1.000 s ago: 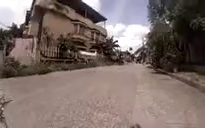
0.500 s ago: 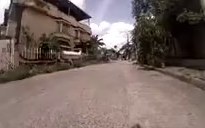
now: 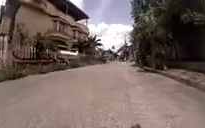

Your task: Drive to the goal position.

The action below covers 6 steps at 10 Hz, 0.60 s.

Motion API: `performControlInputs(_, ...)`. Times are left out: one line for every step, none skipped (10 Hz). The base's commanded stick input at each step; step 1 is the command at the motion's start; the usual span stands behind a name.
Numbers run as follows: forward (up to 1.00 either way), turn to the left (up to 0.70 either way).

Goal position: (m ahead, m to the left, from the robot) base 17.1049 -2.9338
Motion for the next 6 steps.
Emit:
performControlInputs(0.7, 0.01)
performControlInputs(0.7, 0.01)
performControlInputs(0.7, 0.01)
performControlInputs(0.7, 0.01)
performControlInputs(0.7, 0.01)
performControlInputs(0.7, 0.01)
